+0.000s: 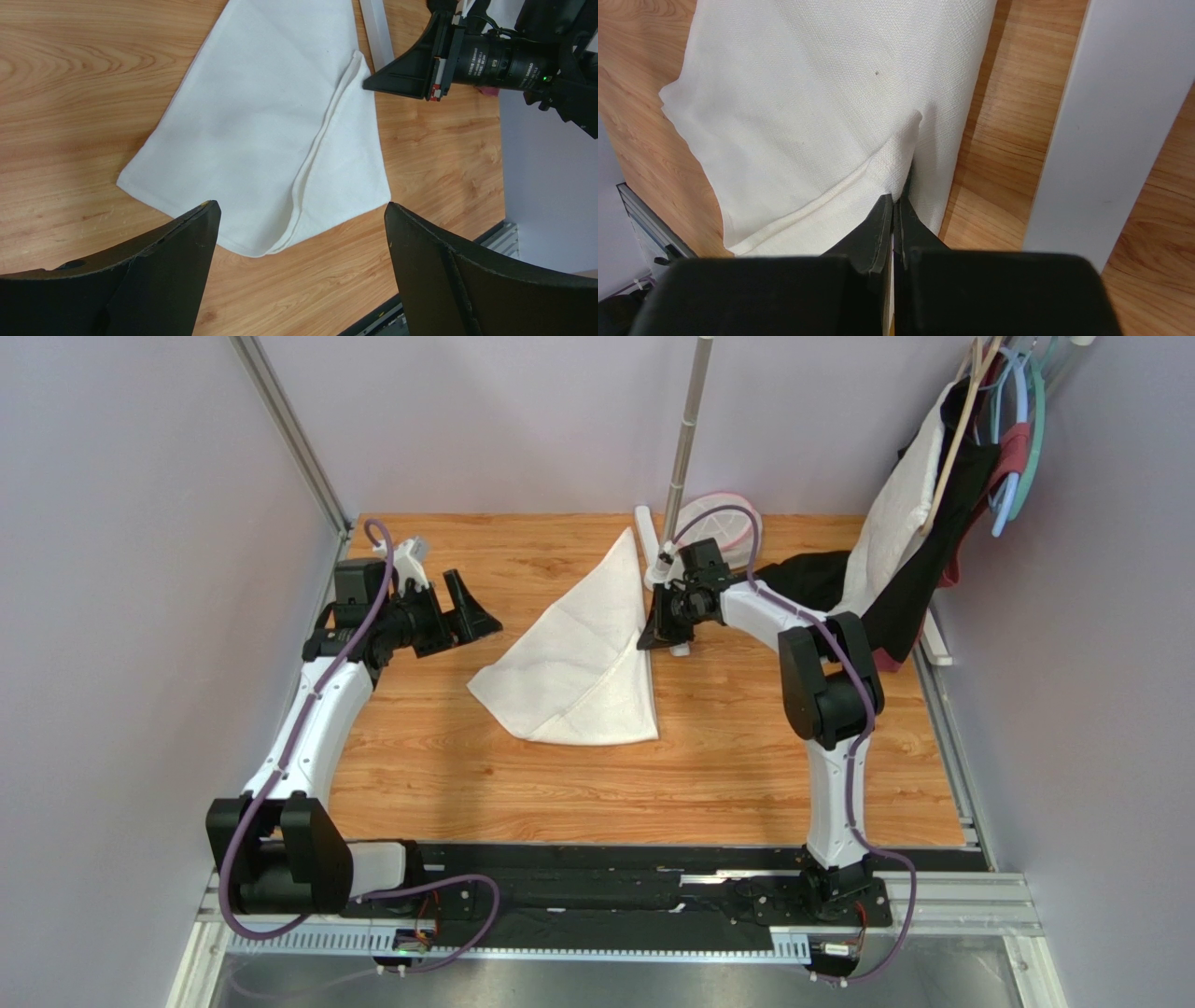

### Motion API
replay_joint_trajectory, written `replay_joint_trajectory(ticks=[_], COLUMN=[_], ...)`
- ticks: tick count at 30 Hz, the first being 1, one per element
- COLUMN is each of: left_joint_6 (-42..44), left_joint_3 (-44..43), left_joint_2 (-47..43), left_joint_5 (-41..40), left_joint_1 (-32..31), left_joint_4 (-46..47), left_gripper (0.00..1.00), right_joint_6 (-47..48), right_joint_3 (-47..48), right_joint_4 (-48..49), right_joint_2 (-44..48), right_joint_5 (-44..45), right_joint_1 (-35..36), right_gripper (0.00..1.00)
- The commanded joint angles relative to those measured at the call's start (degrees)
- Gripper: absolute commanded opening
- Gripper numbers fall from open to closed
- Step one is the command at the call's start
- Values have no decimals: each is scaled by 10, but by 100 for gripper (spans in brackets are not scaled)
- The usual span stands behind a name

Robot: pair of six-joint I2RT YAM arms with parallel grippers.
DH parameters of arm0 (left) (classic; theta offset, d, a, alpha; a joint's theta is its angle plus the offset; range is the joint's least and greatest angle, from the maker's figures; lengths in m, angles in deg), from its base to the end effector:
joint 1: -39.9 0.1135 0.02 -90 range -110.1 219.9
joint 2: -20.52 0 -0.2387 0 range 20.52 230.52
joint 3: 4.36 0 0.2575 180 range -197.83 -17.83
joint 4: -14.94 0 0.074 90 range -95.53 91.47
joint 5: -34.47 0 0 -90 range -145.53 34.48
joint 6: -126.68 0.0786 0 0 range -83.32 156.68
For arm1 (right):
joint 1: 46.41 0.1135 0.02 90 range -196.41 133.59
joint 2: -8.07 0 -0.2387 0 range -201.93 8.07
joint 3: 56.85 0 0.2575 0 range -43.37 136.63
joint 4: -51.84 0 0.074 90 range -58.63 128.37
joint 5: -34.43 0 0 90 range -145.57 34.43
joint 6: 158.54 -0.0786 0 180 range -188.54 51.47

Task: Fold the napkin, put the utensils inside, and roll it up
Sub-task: Fold the napkin

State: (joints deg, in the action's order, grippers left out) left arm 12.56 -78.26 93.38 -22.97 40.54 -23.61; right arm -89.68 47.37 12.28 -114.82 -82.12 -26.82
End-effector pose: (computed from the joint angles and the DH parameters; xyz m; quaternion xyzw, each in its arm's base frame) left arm 0.3188 -0.0387 0.2609 -0.0635 0.8675 -0.3325 0.3644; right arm 0.4306 0.1905 0.1088 -0.0502 0.9369 0.2998 0.1729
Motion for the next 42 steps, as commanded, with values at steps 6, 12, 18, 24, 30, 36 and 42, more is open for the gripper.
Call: replay_joint_trajectory(ticks=[6, 12, 18, 24, 30, 36, 42], left_joint_6=[2, 1, 1, -1, 0, -1, -1], left_joint_3=[-10, -10, -9, -7, -7, -7, -7], left_joint_2=[-10, -11, -12, -13, -13, -11, -10], left_joint_5=[11, 12, 12, 14, 13, 15, 15], left_joint_1=[3, 3, 3, 3, 3, 3, 3], left_joint_4=[9, 9, 11, 13, 13, 14, 14], left_gripper=[96, 96, 96, 96, 96, 96, 96], right_joint_6=[6, 14, 17, 16, 5, -2, -3], right_joint_3=[17, 8, -81, -116, -129, -130, -130], right_joint_4=[14, 5, 17, 21, 40, 46, 46], right_joint_2=[-2, 15, 94, 94, 74, 52, 36], right_joint_5=[0, -3, 1, 1, -19, -25, -25], right_joint_1=[-9, -9, -9, -10, -8, -8, -9], right_gripper=[2, 48, 55, 52, 42, 32, 22])
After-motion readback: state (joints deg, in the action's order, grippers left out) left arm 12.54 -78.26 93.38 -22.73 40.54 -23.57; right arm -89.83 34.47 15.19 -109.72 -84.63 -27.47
